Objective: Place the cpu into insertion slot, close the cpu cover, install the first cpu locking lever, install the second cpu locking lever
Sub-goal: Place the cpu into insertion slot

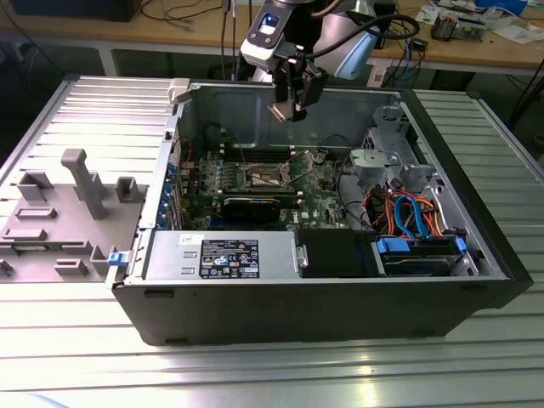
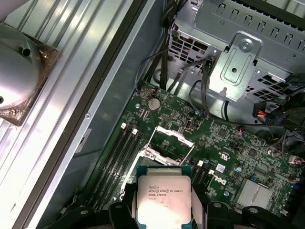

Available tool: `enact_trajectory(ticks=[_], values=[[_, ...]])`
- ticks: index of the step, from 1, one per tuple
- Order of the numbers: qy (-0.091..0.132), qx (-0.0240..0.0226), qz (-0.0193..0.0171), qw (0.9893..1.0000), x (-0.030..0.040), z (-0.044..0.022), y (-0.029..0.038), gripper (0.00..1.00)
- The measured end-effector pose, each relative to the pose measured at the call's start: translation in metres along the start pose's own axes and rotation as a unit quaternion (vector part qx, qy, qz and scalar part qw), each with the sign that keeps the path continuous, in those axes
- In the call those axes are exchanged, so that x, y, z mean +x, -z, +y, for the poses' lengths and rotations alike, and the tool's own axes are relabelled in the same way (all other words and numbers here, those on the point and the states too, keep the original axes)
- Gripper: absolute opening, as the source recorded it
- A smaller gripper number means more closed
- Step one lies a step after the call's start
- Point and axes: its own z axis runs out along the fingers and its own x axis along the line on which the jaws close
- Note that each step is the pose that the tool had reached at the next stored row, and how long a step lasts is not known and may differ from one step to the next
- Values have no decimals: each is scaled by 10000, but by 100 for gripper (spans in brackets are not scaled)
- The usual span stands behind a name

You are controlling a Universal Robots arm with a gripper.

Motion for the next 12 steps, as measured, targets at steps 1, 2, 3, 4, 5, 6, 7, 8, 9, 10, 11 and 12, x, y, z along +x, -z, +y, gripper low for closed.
enact_trajectory(ticks=[1, 2, 3, 4, 5, 6, 7, 8, 9, 10, 11, 12], values=[[-3, 0, 0, 10000, 0, 0, 0, 54], [-13, 0, -1, 10000, 0, 0, 0, 54], [-25, -1, -2, 10000, 0, 0, -1, 54], [-40, -1, -3, 10000, 0, 0, -1, 54], [-59, -1, -5, 10000, 0, 0, -1, 54], [-123, -3, -10, 9999, 0, 0, -2, 54], [-158, -3, -14, 9999, 0, 0, -2, 54], [-187, -4, -16, 9998, 0, 0, -3, 54], [-227, -4, -20, 9997, 0, -1, -3, 54], [-249, -5, -21, 9997, 0, -1, -3, 54], [-250, -5, -22, 9997, 0, -1, -3, 54], [-250, -5, -22, 9997, 0, -1, -3, 54]])
